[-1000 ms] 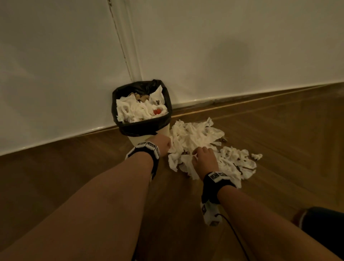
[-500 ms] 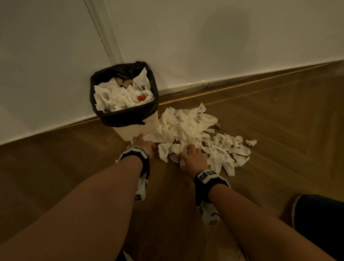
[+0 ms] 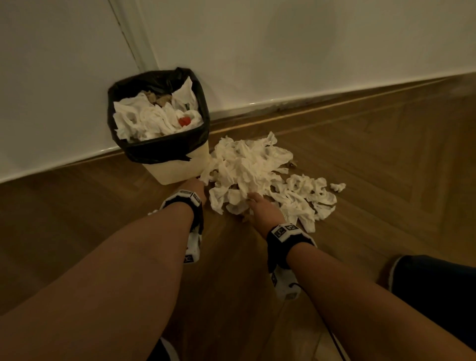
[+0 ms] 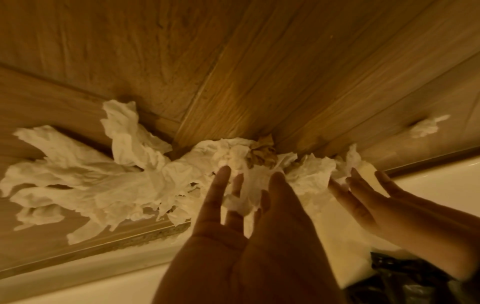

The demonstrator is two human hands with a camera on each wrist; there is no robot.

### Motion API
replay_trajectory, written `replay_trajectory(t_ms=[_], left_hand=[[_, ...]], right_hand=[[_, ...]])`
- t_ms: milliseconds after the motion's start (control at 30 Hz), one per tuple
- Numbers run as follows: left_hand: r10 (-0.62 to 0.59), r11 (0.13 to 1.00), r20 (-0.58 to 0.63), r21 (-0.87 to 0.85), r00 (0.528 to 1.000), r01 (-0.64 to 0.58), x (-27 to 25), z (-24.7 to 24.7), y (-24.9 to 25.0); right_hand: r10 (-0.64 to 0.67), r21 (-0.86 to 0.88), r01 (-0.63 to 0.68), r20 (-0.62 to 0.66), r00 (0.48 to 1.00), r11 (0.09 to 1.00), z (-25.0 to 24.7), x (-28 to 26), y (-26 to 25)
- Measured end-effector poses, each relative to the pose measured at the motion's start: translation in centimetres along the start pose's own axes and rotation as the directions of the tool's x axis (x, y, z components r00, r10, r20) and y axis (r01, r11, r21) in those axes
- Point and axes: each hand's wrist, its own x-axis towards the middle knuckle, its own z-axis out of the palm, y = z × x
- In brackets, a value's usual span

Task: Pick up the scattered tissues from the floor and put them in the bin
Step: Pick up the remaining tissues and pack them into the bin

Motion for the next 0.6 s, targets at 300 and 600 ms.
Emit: replay_trajectory(t_ms=[300, 600], left_hand=[[0.078, 0.981, -0.268, -0.15, 0.96, -0.122, -5.0, -3.7, 3.1], [0.046, 0.998, -0.348, -0.018, 0.936, -0.056, -11.5, -9.8, 4.2]], right_hand=[[0.211, 0.421, -0.116, -0.187, 0.959, 0.9, -6.0, -3.0, 0.0], [0.366, 0.993, -0.068, 0.028, 0.93, 0.096, -13.7, -6.2, -1.8]])
